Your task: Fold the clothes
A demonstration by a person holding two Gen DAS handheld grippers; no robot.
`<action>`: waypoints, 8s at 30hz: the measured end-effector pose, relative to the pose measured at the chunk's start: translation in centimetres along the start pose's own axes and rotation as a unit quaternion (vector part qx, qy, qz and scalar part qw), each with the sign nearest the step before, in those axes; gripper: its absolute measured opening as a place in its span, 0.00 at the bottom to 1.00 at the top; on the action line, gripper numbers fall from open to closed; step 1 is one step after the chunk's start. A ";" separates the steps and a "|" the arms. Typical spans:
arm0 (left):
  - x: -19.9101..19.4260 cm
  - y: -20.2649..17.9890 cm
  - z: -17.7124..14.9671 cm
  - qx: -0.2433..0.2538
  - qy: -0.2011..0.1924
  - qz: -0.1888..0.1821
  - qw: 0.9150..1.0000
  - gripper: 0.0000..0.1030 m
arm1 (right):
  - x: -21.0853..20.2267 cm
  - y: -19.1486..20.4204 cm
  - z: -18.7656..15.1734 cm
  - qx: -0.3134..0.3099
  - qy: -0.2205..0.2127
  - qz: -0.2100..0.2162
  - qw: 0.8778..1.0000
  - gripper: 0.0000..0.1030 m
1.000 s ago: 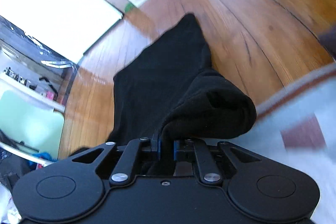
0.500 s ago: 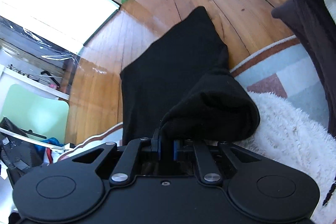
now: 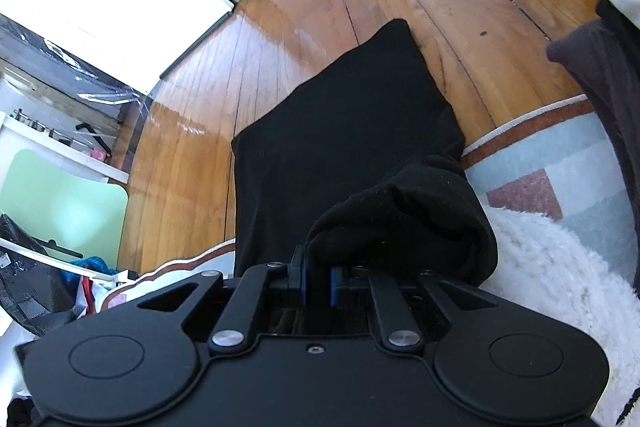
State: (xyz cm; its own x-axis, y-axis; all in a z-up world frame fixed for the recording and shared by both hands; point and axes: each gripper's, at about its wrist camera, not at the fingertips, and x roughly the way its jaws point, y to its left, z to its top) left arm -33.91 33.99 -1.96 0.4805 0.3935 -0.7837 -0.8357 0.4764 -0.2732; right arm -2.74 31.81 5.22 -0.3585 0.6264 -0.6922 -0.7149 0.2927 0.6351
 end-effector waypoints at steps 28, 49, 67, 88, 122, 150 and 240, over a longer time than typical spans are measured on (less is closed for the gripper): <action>4.1 -2.6 3.4 0.253 0.071 0.067 0.962 0.12 | 2.5 -0.2 6.3 0.062 0.079 0.011 0.995 0.13; 9.9 14.7 13.3 -0.014 -0.122 0.094 0.988 0.83 | 9.1 -6.7 14.2 0.064 -0.141 -0.002 0.988 0.45; 13.8 23.1 8.5 -0.241 -0.025 -0.042 0.969 0.77 | 16.2 -9.1 14.3 -0.078 -0.097 -0.057 0.991 0.54; 15.6 15.0 10.1 0.000 -0.005 0.069 0.998 0.54 | 17.8 -6.0 12.1 -0.233 -0.122 -0.116 0.958 0.34; 16.8 24.4 13.7 -0.186 -0.084 0.052 0.978 0.63 | 16.6 -7.8 14.7 -0.119 -0.173 -0.130 0.969 0.50; 17.7 19.5 14.2 -0.071 -0.073 0.023 0.995 0.66 | 23.2 -2.4 22.6 -0.352 -0.061 -0.122 0.926 0.47; 14.5 12.1 8.2 -0.120 0.053 0.066 0.989 0.10 | 13.6 -15.4 9.1 0.180 -0.060 -0.019 0.982 0.17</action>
State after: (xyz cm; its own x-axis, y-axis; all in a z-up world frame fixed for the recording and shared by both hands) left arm -34.86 51.93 -12.06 0.3424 0.3487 -0.8724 -0.9347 0.2205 -0.2787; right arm 8.84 42.40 -10.86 -0.2467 0.6837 -0.6868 -0.4608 0.5407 0.7038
